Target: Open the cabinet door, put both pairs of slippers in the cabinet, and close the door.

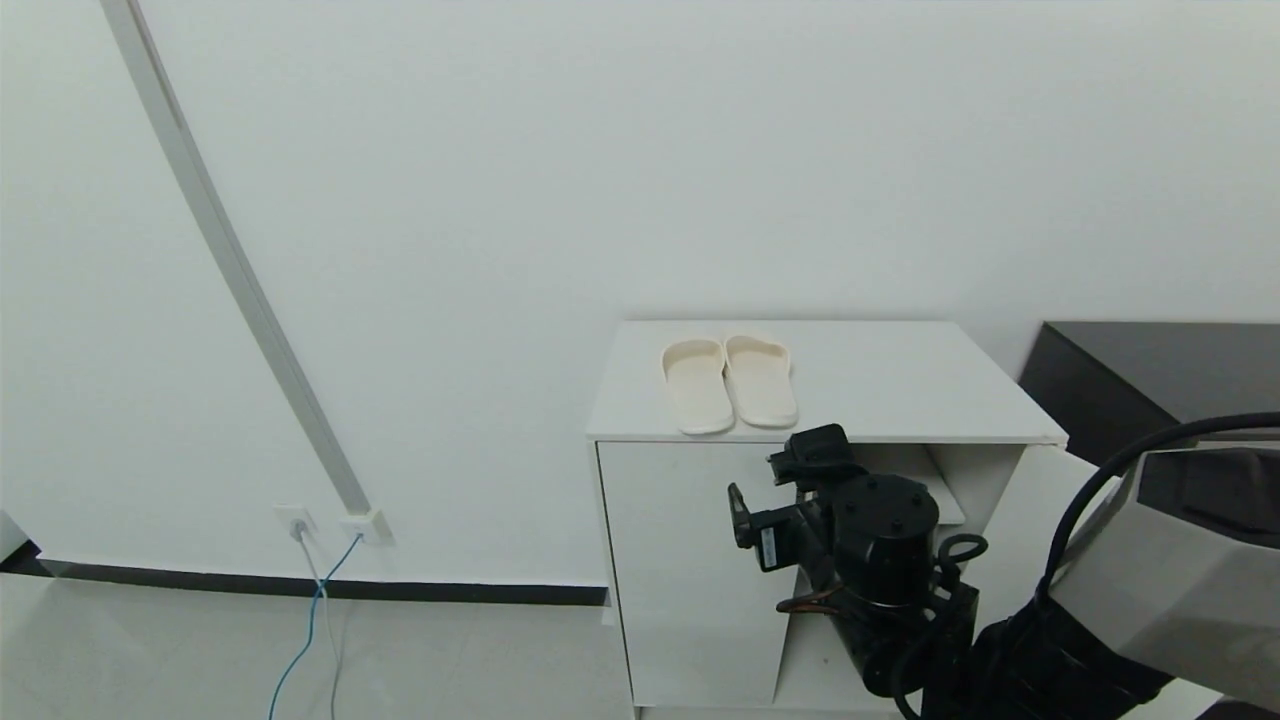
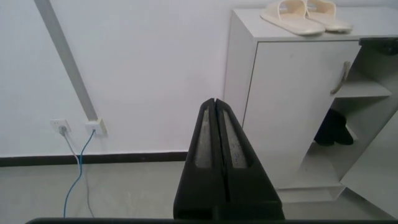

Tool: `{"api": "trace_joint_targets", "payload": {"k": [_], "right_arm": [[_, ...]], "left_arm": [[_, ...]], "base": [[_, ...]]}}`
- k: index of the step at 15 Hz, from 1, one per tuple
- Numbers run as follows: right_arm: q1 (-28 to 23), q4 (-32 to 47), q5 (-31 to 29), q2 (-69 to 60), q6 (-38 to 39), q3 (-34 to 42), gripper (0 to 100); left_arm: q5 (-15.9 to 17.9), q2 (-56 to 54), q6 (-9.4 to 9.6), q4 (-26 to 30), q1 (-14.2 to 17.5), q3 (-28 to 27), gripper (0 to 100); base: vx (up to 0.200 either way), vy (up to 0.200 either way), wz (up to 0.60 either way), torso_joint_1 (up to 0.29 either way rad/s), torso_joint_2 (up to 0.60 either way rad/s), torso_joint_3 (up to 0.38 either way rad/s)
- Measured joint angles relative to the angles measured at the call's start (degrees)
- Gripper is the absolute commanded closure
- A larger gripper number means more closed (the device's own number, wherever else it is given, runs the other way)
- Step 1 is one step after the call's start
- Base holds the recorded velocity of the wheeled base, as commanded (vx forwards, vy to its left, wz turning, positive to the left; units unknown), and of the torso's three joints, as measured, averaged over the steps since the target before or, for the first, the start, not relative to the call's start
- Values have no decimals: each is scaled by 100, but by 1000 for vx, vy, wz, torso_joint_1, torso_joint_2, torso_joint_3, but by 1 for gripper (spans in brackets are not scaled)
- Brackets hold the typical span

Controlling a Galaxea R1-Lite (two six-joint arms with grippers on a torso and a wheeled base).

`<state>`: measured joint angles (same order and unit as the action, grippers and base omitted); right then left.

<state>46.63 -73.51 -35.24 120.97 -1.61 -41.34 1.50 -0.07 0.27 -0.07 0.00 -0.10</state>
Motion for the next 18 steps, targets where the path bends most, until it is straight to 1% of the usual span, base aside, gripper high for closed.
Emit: {"api": "trace_joint_targets", "payload": {"k": [1,3,5,7,9,10,11,13,14,15,18], "right_arm": [[-29,-34,38,10,-9,-15,0],[-44,-23,369,17,-17,-69,0],[-88,185,449,15,-17,-301,0],[-157,820,482,-29,35,-701,0],[-197,1524,475,-106,245,-1150,0],[-204,1932,475,-132,436,-1395,0],[-215,2504,473,-156,713,-1687,0],[-228,3324,471,-195,1175,-2147,0],[-228,3558,468,-219,1315,-2305,0],[-226,3596,468,-236,1340,-2382,0],[-221,3590,418,-267,1348,-2415,0]], "left_arm": [[0,0,5,0,0,0,100],[6,0,13,0,0,0,100],[5,0,38,-4,0,0,100],[6,0,49,0,0,7,100],[2,0,49,0,0,10,100],[5,0,41,0,0,10,100],[5,0,38,0,0,10,100],[0,0,24,0,0,10,100],[0,0,20,0,0,7,100],[0,0,11,2,0,5,100],[0,0,9,0,0,-1,100]], "base": [[0,0,0,188,-417,-227],[0,0,0,173,-398,-220],[0,0,0,122,-281,-146],[0,0,0,0,0,0],[0,0,0,0,0,0],[0,0,0,0,0,0],[0,0,0,0,0,0],[0,0,0,0,0,0],[0,0,0,0,0,0],[0,0,0,0,0,0],[200,0,0,2,1,2]]}}
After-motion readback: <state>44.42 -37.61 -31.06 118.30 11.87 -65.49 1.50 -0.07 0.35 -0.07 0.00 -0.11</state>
